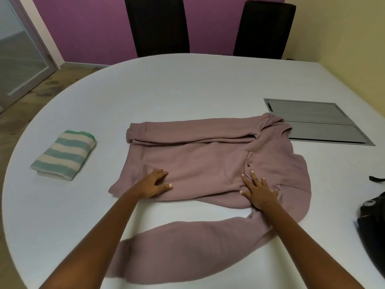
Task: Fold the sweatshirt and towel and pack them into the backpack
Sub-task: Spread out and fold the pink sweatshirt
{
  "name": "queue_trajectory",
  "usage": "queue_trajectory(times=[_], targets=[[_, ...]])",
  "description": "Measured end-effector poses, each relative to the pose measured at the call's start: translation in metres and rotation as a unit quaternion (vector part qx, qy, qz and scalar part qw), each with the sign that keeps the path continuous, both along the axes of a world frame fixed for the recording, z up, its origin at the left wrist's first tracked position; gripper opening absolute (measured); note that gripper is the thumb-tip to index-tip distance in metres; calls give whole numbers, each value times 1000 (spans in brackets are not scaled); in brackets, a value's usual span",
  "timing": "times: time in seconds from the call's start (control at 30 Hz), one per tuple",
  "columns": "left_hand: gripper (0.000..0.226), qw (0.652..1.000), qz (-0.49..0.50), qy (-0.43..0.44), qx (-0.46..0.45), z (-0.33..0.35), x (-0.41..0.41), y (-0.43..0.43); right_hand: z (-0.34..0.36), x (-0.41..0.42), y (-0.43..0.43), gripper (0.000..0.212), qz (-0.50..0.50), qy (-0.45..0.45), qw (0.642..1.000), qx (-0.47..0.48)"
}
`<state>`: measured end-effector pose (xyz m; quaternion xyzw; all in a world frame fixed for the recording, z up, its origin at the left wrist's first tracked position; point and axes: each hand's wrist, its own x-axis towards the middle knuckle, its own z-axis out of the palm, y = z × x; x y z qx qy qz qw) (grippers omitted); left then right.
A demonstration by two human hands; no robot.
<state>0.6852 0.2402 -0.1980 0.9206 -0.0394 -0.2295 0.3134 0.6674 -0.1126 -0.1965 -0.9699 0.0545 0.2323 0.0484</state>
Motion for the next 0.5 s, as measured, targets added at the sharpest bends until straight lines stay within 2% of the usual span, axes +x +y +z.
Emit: queue_trajectory(times=[0.1,0.2,0.27,0.3,0.33,0.4,0.5], targets=[[61,989,13,-121,79,-3,-23,22,1,-3,0,55,-3,-16,1000,-16],[70,959,87,-238,125,-11,-48,38,4,-27,10,51,4,-116,993,-7],[59,942,186,-245,134,-14,-61,44,5,-50,17,77,46,-205,977,50],[60,939,238,-212,130,-14,-67,46,4,-61,18,92,77,-217,968,94],[64,936,282,-172,122,-14,-72,47,2,-71,17,99,109,-216,960,141],[69,932,328,-122,97,-14,-79,51,2,-87,18,84,184,-200,944,188],[61,937,328,-117,32,-15,-80,60,-2,-99,15,42,287,-258,913,133]])
